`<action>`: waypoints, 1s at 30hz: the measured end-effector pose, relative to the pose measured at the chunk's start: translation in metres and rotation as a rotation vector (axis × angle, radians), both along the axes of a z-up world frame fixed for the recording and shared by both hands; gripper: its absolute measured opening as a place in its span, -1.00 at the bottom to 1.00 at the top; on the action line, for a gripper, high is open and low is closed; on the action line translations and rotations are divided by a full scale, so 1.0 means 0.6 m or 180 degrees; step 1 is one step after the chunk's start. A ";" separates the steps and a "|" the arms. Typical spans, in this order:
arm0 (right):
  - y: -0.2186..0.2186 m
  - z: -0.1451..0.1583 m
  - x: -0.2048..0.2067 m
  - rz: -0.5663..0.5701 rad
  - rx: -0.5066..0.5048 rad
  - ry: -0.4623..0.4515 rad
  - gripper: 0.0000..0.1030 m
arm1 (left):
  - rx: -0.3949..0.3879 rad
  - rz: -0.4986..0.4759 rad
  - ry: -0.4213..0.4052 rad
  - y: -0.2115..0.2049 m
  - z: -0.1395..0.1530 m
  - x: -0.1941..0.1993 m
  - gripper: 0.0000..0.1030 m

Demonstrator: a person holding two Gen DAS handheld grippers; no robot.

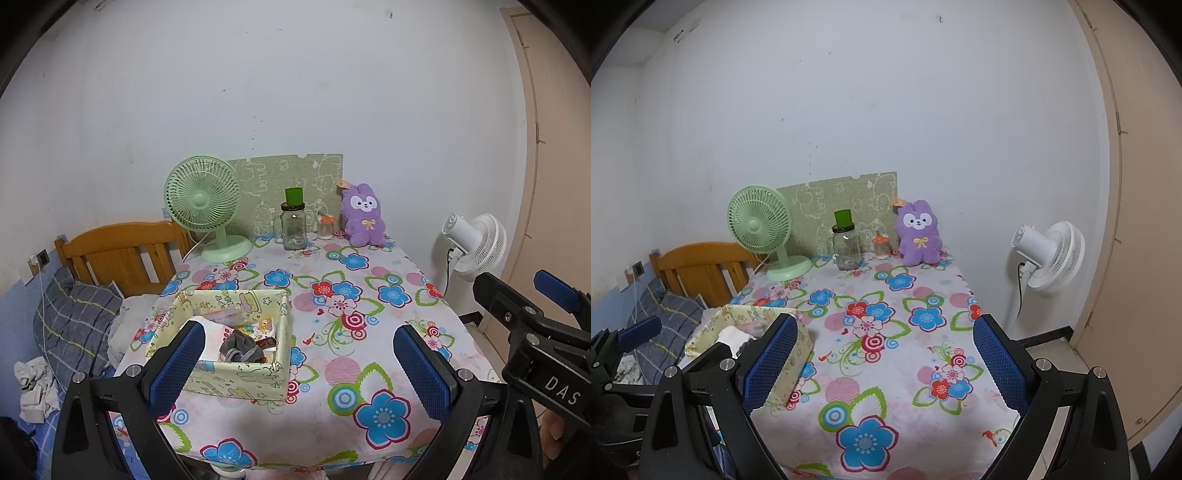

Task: Organize soft objects

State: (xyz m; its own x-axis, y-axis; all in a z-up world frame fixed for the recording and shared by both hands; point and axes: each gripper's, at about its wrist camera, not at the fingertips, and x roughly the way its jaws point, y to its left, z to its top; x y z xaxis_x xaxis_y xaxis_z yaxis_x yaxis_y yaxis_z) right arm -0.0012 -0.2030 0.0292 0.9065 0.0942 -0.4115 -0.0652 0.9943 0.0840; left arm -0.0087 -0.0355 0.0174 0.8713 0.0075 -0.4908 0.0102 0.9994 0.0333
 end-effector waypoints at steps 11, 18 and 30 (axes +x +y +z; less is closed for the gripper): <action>0.006 -0.001 0.004 0.0012 -0.0002 0.0010 0.89 | 0.0020 0.0015 0.0004 0.005 0.002 0.005 0.99; 0.009 -0.002 0.007 0.0016 -0.0008 0.0026 0.90 | 0.0021 0.0022 0.0012 0.007 0.002 0.007 0.99; 0.011 -0.003 0.008 0.0025 -0.0012 0.0022 0.90 | 0.0018 0.0036 0.0011 0.010 0.001 0.008 0.99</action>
State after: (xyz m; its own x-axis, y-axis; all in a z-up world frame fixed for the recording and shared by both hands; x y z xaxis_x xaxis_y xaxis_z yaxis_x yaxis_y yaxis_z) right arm 0.0037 -0.1965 0.0276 0.9029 0.0996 -0.4182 -0.0723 0.9941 0.0808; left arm -0.0039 -0.0297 0.0182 0.8693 0.0202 -0.4938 -0.0010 0.9992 0.0390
